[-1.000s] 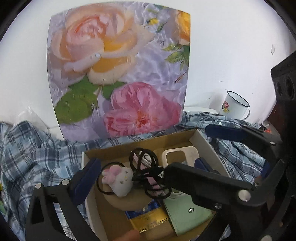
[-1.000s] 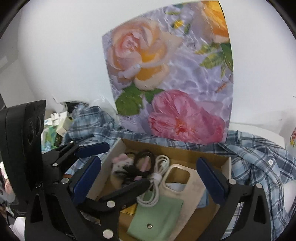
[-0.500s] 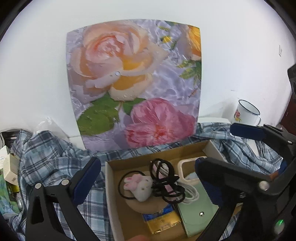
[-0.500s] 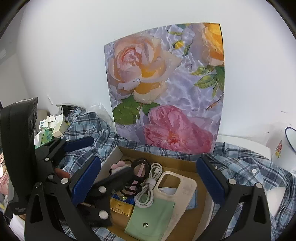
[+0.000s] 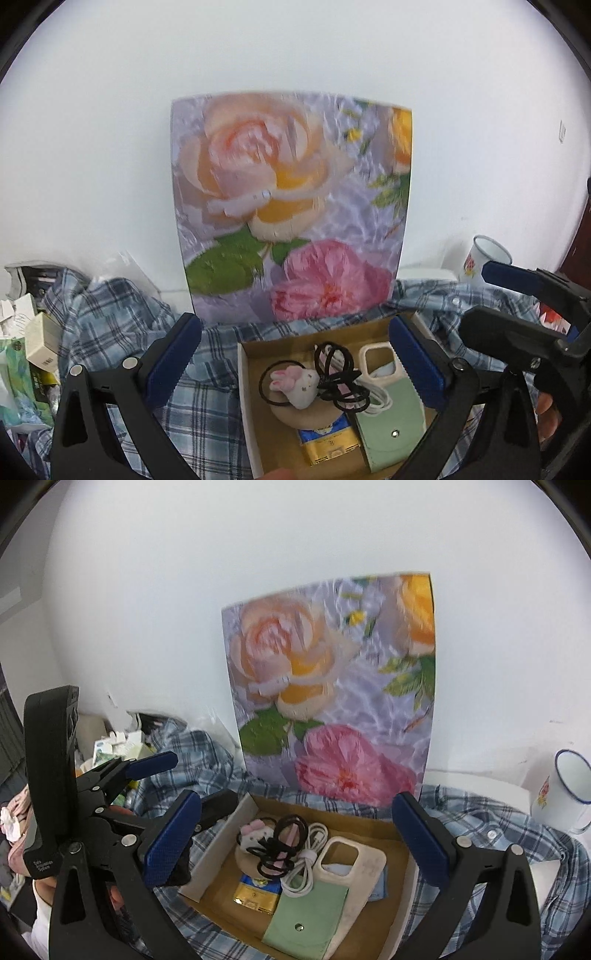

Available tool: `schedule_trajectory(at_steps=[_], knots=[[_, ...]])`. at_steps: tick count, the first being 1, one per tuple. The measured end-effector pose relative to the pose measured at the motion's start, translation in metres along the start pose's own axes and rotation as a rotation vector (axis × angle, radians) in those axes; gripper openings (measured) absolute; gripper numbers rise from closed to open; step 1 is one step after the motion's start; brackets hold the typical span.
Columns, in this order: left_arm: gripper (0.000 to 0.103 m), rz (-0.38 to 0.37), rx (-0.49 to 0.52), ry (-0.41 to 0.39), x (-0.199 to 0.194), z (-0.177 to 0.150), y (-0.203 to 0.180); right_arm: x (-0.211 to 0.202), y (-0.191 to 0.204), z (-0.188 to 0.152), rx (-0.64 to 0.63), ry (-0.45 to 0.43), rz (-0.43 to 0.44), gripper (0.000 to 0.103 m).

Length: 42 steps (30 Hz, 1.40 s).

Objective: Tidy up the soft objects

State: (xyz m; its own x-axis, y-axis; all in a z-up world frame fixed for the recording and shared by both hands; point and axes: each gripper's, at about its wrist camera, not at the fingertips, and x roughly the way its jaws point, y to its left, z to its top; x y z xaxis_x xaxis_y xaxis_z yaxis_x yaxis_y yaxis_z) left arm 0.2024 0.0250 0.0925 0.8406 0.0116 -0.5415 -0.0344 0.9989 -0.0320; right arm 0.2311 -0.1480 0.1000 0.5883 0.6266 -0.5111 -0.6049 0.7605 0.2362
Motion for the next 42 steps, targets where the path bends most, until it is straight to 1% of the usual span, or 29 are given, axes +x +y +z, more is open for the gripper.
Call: schedule_trajectory(at_steps=[6,10,13,15,19,21,24,26,29,32,35,42], knots=[[0.103,-0.027,-0.041,-0.083,-0.036,0.013,0.003,-0.03,0.007,0.01,-0.029,-0.063,-0.027,0.103],[0.103,-0.039,-0.04,-0.13,-0.06,0.02,0.002,-0.05,0.016,0.015,-0.058,-0.109,-0.042,0.103],[0.103,-0.067,-0.049,-0.169,-0.081,0.025,0.001,-0.065,0.026,0.019,-0.086,-0.139,-0.052,0.103],[0.103,-0.087,-0.054,-0.194,-0.097,0.028,0.0,-0.077,0.035,0.021,-0.105,-0.176,-0.076,0.103],[0.103,-0.086,-0.037,-0.243,-0.127,0.032,0.0,-0.103,0.05,0.024,-0.129,-0.252,-0.09,0.103],[0.103,-0.086,-0.025,-0.285,-0.147,0.033,-0.002,-0.116,0.058,0.024,-0.133,-0.282,-0.09,0.103],[0.103,-0.082,0.005,-0.328,-0.168,0.035,-0.003,-0.13,0.068,0.025,-0.158,-0.288,-0.1,0.103],[0.103,-0.058,0.028,-0.327,-0.18,0.035,-0.004,-0.14,0.073,0.023,-0.166,-0.31,-0.089,0.103],[0.103,-0.05,0.046,-0.326,-0.193,0.033,-0.002,-0.153,0.084,0.019,-0.196,-0.324,-0.075,0.103],[0.103,-0.043,0.048,-0.336,-0.204,0.026,0.0,-0.165,0.096,0.012,-0.234,-0.349,-0.119,0.103],[0.103,-0.028,0.055,-0.329,-0.21,0.017,-0.001,-0.176,0.102,0.005,-0.24,-0.363,-0.121,0.103],[0.103,-0.049,0.056,-0.314,-0.223,-0.007,-0.002,-0.192,0.105,-0.018,-0.233,-0.381,-0.119,0.103]])
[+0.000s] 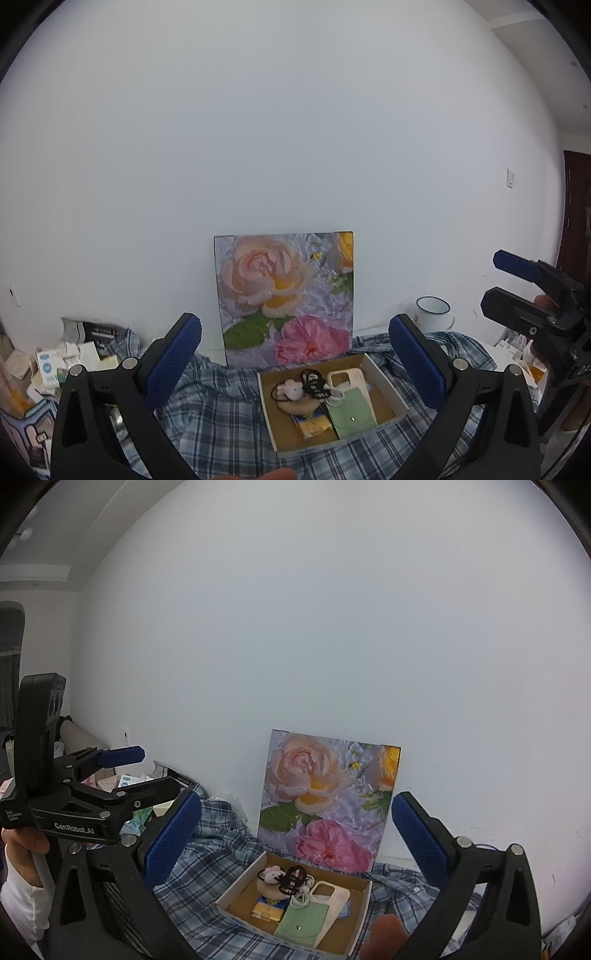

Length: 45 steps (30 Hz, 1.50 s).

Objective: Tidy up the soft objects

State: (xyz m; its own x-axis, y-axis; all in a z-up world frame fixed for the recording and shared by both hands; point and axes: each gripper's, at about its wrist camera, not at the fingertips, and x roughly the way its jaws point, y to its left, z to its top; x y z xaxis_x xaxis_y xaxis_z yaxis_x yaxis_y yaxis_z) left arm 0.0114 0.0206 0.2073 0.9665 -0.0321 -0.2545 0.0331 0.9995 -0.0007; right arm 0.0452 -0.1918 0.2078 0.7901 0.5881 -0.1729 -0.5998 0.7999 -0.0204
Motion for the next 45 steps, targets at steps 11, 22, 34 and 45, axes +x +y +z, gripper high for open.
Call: schedule_trajectory(at_steps=[11,22,34,45], knots=[[0.103,0.028,0.054,0.042,0.005,-0.044,-0.02,-0.011,-0.004,-0.053,0.035,0.008,-0.049,0.103],[0.103,-0.028,0.008,0.142,0.035,-0.09,-0.024,0.014,-0.013,-0.106,0.012,0.13,-0.033,0.103],[0.103,0.03,0.012,0.219,0.061,-0.134,-0.009,0.028,-0.005,-0.147,0.01,0.158,-0.005,0.103],[0.103,0.078,0.004,0.235,0.081,-0.16,0.002,0.047,-0.013,-0.172,-0.006,0.211,-0.026,0.103]])
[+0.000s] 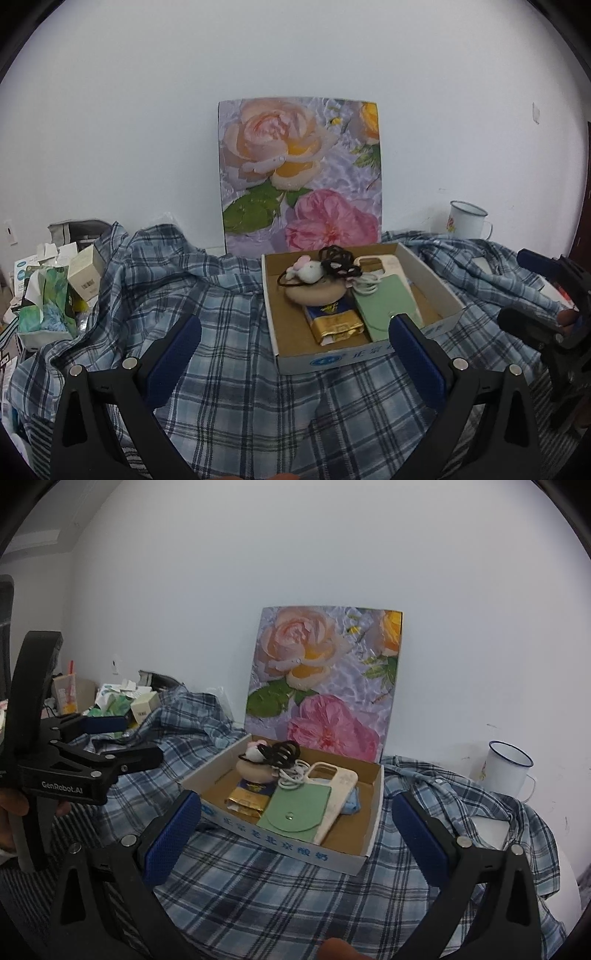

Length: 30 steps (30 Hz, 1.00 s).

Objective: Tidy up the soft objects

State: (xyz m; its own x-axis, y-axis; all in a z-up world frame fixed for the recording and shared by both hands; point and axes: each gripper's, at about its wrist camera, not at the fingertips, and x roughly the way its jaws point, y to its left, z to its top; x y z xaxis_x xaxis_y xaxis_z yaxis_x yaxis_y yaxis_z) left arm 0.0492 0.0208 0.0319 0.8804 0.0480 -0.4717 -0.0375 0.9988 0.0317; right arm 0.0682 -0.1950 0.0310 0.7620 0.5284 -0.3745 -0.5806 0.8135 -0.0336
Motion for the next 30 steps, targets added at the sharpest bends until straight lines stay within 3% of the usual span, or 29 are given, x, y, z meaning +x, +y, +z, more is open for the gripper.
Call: schedule_trajectory(at_steps=[6,10,30], knots=[[0.103,0.017,0.014,0.059,0.023,-0.014,0.0,0.02,-0.005,-0.017,-0.008,0.071,-0.052,0.103],[0.103,0.013,0.014,0.097,0.032,-0.019,-0.001,0.034,-0.012,-0.023,0.024,0.138,-0.033,0.103],[0.103,0.01,0.052,0.117,0.037,-0.026,-0.01,0.035,-0.014,-0.026,0.04,0.147,-0.004,0.103]])
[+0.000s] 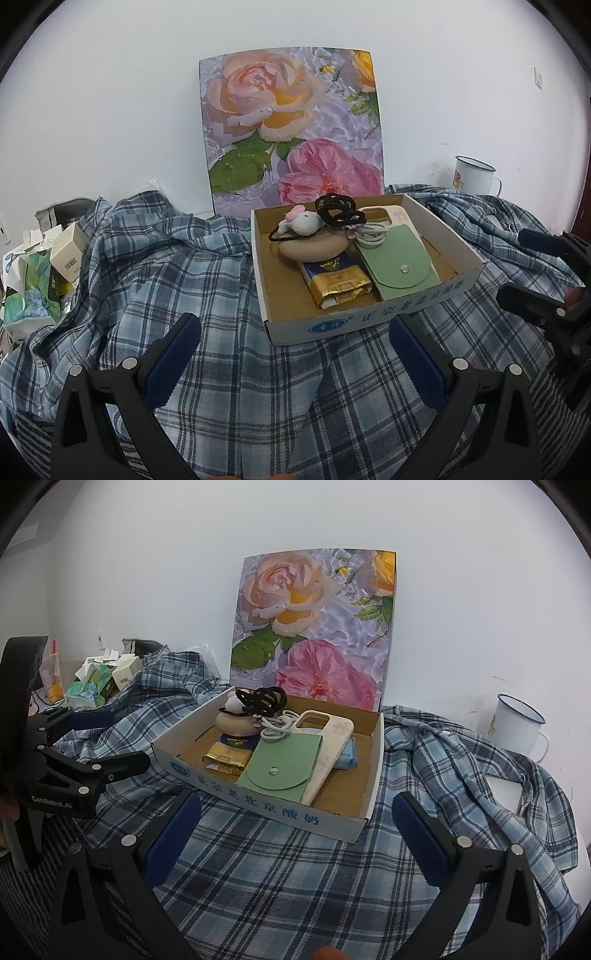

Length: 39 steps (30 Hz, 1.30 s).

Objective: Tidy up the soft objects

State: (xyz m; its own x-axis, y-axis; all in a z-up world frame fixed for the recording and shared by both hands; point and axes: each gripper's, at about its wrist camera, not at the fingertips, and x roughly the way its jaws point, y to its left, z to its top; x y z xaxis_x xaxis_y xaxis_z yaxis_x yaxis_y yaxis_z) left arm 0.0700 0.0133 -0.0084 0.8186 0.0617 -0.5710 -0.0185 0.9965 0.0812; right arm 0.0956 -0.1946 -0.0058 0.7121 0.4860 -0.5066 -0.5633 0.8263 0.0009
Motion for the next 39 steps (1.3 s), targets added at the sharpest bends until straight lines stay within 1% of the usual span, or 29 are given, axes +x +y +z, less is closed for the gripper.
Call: schedule_trajectory(at_steps=[7,14,39], knots=[[0.103,-0.001,0.008,0.0,0.0004,-0.0006,-0.0012,0.0006,0.0005,-0.0002,-0.002,0.002,0.001,0.103],[0.103,-0.017,0.013,-0.011,-0.0022,-0.0011,-0.0023,0.0017,-0.0004,-0.0006,-0.003,0.006,0.002,0.103],[0.103,-0.015,0.017,-0.014,-0.0016,-0.0018,-0.0021,0.0041,-0.0002,-0.0028,-0.003,0.019,0.005,0.103]])
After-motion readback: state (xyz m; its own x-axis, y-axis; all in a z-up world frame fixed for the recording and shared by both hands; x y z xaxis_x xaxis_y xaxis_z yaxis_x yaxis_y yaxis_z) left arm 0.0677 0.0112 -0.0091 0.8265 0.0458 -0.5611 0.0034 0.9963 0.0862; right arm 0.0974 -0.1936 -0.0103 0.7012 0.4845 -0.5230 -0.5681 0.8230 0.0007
